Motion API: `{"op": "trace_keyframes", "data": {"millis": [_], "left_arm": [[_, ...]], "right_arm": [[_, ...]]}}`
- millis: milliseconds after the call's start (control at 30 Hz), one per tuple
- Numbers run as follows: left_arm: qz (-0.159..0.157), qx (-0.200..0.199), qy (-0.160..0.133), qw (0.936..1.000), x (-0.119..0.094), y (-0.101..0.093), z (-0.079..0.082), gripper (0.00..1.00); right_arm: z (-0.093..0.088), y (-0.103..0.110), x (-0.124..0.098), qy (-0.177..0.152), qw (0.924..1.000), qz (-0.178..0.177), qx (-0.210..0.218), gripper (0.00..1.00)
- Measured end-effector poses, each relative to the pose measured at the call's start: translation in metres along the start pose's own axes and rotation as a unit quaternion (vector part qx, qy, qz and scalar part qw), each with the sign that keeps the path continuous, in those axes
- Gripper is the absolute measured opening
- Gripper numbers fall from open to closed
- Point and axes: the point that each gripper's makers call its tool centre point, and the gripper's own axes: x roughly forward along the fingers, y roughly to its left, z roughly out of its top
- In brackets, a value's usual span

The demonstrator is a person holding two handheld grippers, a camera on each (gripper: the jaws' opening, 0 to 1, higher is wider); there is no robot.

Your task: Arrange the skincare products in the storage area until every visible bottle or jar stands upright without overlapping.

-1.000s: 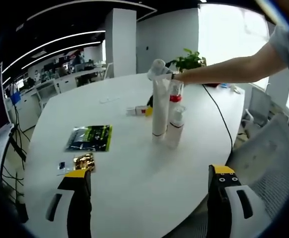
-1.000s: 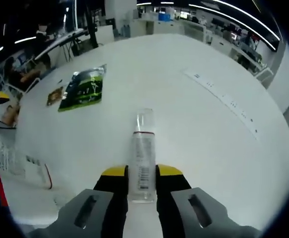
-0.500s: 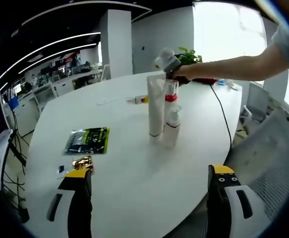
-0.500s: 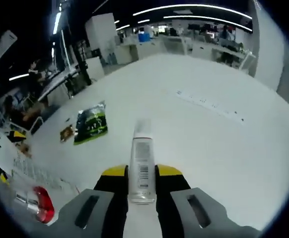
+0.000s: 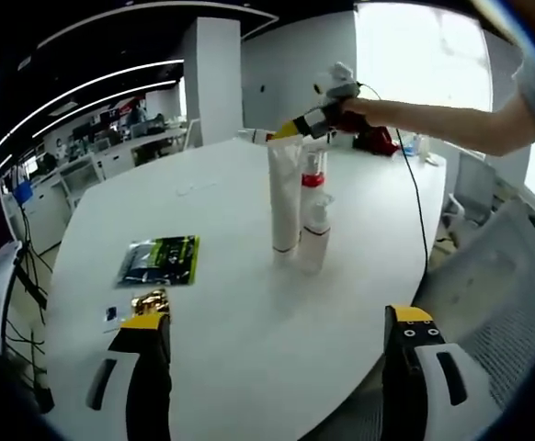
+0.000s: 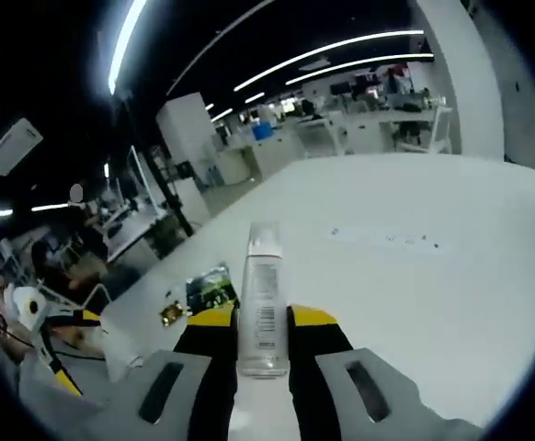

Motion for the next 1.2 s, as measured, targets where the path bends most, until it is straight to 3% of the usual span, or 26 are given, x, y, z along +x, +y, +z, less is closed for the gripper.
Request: {"op": "trace_keyframes", "data": {"millis": [133,300,600,733,900,933,1033,1100,1200], "left_arm": [[-0.007,0.007,0.001,0.9999,0.001,-0.004,0.0,0.95],[-0.003,0.011,0.007,0.9999,0.002,-0.003,-0.002,0.94],[-0.028,0.039,0.027,0.9985,0.007,-0.022,-0.008,0.94],[-0.041,0.007,0.015,0.999,0.007,-0.024,-0.004,0.94],[-0.061,-0.05,-0.019,0.9967,0.004,-0.027,0.01,0.92],[-0.049,-0.061,-0.026,0.9966,0.004,-0.021,0.013,0.92],[-0.044,-0.049,-0.039,0.9971,0.001,-0.017,0.02,0.91],[-0.062,-0.075,-0.062,0.9933,-0.002,-0.021,0.032,0.88],[-0.086,-0.116,-0.116,0.9827,-0.006,-0.024,0.064,0.86]], "right_arm": [[0.006,0.007,-0.016,-0.011,0.9999,0.006,-0.01,0.19],[0.008,0.039,-0.048,-0.034,0.9989,0.019,-0.026,0.19],[-0.005,0.071,-0.096,-0.057,0.997,0.036,-0.039,0.2],[-0.015,0.082,-0.111,-0.062,0.9965,0.036,-0.043,0.2],[-0.025,0.097,-0.126,-0.074,0.9954,0.05,-0.033,0.2],[-0.028,0.101,-0.129,-0.078,0.9953,0.051,-0.026,0.2],[-0.04,0.113,-0.132,-0.083,0.9946,0.061,-0.012,0.2],[-0.046,0.121,-0.132,-0.081,0.9942,0.07,-0.01,0.2],[-0.052,0.134,-0.133,-0.088,0.9926,0.084,0.005,0.2]]}}
